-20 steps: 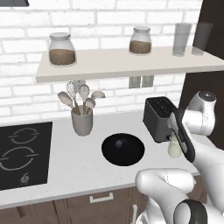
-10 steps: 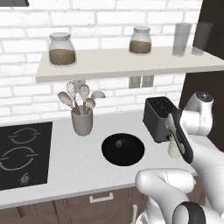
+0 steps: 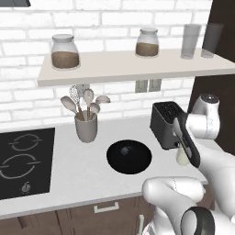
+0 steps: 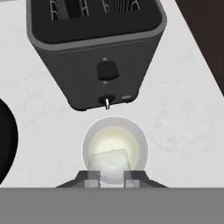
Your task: Grab a lemon wedge from the fridge and one ice cube from the ice bowl, and put them in the glass of lemonade.
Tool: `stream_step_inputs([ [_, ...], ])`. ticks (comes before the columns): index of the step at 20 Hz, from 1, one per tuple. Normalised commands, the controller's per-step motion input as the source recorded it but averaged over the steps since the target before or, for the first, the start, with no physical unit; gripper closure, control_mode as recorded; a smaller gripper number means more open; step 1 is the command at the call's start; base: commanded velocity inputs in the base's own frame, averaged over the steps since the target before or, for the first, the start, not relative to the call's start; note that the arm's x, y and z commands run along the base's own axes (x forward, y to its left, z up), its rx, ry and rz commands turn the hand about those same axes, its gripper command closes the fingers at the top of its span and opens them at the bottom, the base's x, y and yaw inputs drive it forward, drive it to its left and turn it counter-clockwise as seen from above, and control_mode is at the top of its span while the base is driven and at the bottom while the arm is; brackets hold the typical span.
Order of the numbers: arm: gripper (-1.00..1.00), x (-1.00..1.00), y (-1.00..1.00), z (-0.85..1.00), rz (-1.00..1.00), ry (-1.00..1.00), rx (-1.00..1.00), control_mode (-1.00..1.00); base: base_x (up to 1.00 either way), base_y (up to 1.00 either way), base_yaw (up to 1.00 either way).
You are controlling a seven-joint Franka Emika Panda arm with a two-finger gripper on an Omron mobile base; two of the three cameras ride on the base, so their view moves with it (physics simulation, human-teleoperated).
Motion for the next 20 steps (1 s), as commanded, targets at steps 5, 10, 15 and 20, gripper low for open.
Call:
stream_step_inputs([
  [5,1.00,0.16,0.00,0.00,0.00,0.01,0.00,-1.00,0.00,0.00,0.00],
  [10,1.00,0.12,0.00,-0.16,0.00,0.01,0.01,-1.00,0.00,0.00,0.00],
  [15,1.00,-0.11,-0.11,-0.25,0.00,-0.01,0.01,-1.00,0.00,0.00,0.00],
  [20,1.00,0.00,-0.08,0.00,0.00,0.00,0.00,-1.00,0.00,0.00,0.00],
])
